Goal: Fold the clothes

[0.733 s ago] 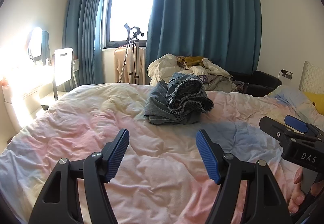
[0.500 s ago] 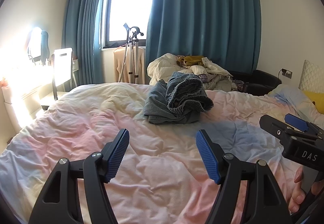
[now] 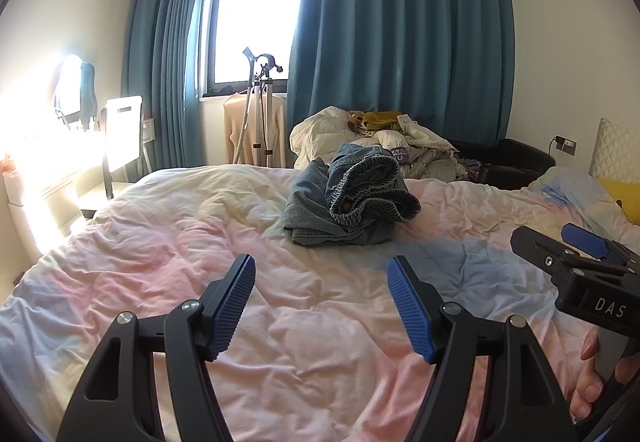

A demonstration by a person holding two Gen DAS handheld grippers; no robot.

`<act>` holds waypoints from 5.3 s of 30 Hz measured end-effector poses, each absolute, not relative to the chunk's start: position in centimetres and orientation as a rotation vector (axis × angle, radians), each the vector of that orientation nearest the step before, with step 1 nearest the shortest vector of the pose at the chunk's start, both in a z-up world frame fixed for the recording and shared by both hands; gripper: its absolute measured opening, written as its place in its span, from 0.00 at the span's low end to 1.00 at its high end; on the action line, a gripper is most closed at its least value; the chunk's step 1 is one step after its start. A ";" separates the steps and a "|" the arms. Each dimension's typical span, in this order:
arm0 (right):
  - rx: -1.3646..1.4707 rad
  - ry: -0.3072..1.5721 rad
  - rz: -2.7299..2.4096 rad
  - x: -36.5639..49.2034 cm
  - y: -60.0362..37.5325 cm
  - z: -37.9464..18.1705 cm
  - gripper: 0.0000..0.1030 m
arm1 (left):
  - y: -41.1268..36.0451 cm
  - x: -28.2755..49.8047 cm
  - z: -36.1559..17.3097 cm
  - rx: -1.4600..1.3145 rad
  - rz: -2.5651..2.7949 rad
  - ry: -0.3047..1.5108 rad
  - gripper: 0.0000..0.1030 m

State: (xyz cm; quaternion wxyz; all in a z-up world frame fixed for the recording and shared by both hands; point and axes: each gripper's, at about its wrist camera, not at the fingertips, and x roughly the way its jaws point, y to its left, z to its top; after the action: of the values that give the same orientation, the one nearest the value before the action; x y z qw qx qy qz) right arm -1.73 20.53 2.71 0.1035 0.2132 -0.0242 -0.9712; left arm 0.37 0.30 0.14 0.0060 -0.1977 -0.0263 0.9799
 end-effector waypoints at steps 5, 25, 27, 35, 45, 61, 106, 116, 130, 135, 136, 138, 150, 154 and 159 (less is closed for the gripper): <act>0.627 -0.078 -2.865 -1.7 20.5 2.7 1.00 | 0.3 0.3 0.1 -0.621 3.069 -0.073 0.69; 0.622 -0.077 -2.869 -1.7 20.6 2.9 1.00 | 0.3 0.2 -0.1 -0.626 3.082 -0.067 0.69; 0.621 -0.079 -2.868 -1.8 20.6 3.0 1.00 | 0.2 0.3 -0.1 -0.626 3.081 -0.067 0.69; 0.625 -0.095 -2.870 -1.7 20.8 3.0 1.00 | 0.2 0.2 -0.1 -0.632 3.077 -0.076 0.69; 0.634 -0.110 -2.883 -1.7 21.0 3.0 1.00 | 0.0 -0.9 -0.2 -0.660 3.061 -0.098 0.69; 0.746 -0.387 -2.884 -5.5 25.2 1.1 1.00 | 4.7 -13.4 0.7 -0.693 2.967 0.077 0.69; 0.720 -0.387 -2.802 -8.2 24.8 -3.4 1.00 | 1.5 -13.5 4.1 -0.921 2.875 -0.162 0.06; 0.854 -0.334 -2.656 -6.4 23.1 -3.5 0.98 | -3.5 -8.2 -2.3 -1.086 2.913 -0.190 0.07; 1.050 -0.614 -2.512 -9.5 24.7 -6.4 0.91 | -4.3 -7.0 -4.5 -1.206 2.873 -0.290 0.15; 1.073 -0.698 -2.470 -11.8 25.0 -7.5 0.90 | -3.7 -4.9 -3.6 -1.123 2.857 -0.288 0.23; 1.082 -0.703 -2.465 -12.3 24.9 -7.8 0.88 | -3.8 -4.6 -3.4 -1.101 2.844 -0.317 0.25; 1.103 -0.714 -2.451 -13.3 24.8 -8.4 0.82 | -4.1 -4.0 -3.0 -1.061 2.838 -0.360 0.29; 1.195 -0.750 -2.359 -18.1 23.6 -13.1 0.70 | -3.8 -3.8 -1.4 -0.809 2.784 -0.437 0.51; 1.199 -0.725 -2.359 -18.3 23.1 -13.0 0.71 | -2.6 -5.0 -2.1 -0.827 2.733 -0.371 0.51; 1.179 -0.673 -2.391 -17.6 22.4 -11.3 0.59 | -1.3 -5.9 -2.8 -0.875 2.709 -0.297 0.51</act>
State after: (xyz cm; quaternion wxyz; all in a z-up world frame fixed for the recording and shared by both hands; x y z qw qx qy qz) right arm -17.59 22.44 -11.33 0.1950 0.4205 -0.2400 -0.8530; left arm -5.86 -1.34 -2.81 0.1394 -0.3028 -0.1026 0.9372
